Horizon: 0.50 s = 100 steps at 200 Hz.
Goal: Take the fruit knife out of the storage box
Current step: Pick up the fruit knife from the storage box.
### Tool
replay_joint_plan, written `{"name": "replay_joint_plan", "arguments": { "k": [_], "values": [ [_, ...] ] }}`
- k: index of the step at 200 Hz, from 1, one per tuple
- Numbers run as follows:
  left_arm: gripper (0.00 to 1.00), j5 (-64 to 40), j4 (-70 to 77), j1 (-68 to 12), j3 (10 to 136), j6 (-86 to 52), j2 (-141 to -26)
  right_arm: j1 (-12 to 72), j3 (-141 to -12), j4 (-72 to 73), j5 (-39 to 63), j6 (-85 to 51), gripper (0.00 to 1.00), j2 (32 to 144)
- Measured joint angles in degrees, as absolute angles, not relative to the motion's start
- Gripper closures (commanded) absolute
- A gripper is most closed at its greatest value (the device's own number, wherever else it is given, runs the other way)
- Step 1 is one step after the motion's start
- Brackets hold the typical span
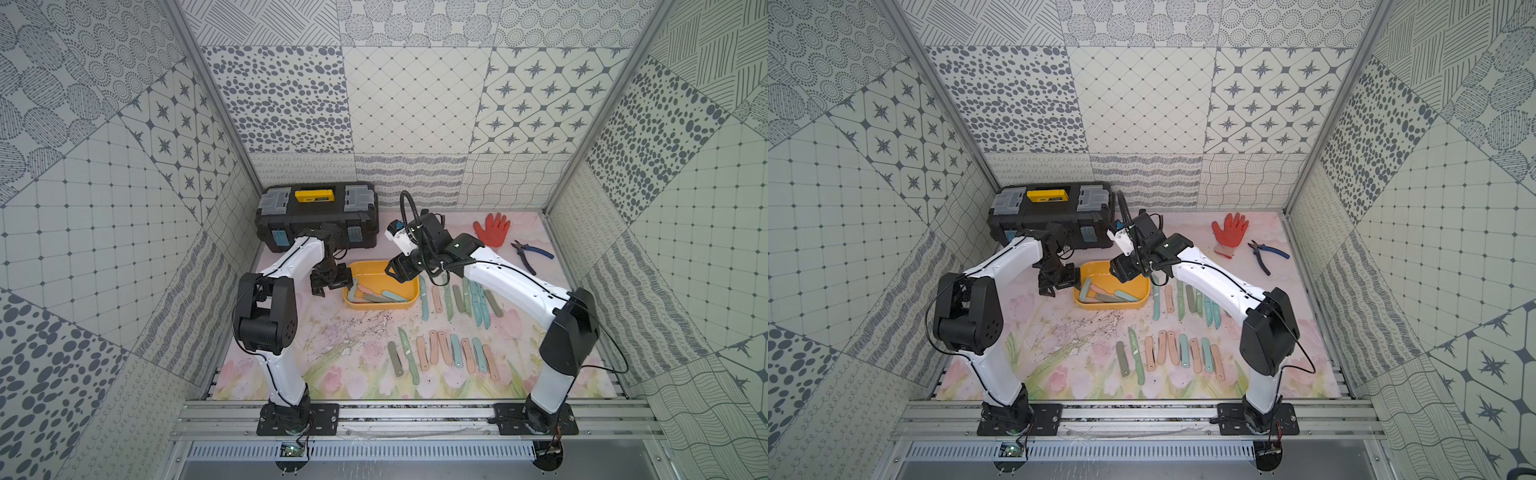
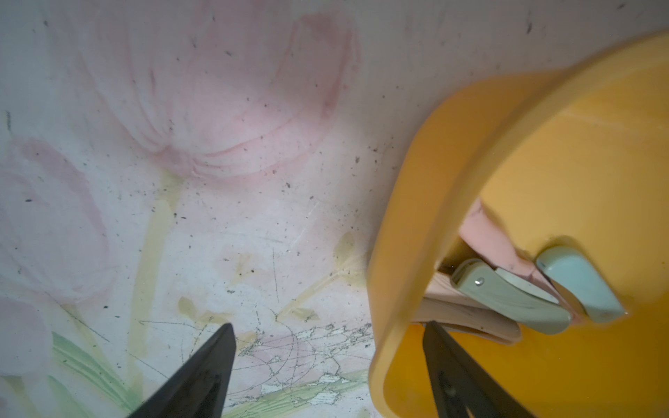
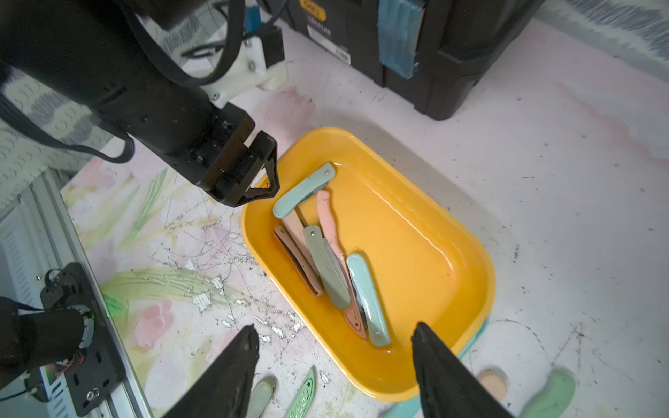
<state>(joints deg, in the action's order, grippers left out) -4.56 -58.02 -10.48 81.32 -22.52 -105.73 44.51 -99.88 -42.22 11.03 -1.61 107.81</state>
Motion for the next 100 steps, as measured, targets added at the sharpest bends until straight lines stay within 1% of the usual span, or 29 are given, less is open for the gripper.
{"name": "replay_joint_plan", "arguments": {
  "k": [39, 69, 100],
  "values": [
    [0.19, -4.1, -58.0, -10.5, 81.3, -22.8, -105.8, 46.2, -116.5, -51.7, 10.8, 1.2, 0.29, 123.3],
    [0.2, -3.3, -58.1, -10.5, 81.3, -23.0, -105.8, 46.6, -126.3, -57.9, 11.3, 2.0, 0.32, 132.1],
    [0.2, -2.2, -58.1, -10.5, 81.3, -23.1, -106.3, 47.1, -137.2, -66.2, 13.1, 4.1, 0.33, 140.2]
  ]
}}
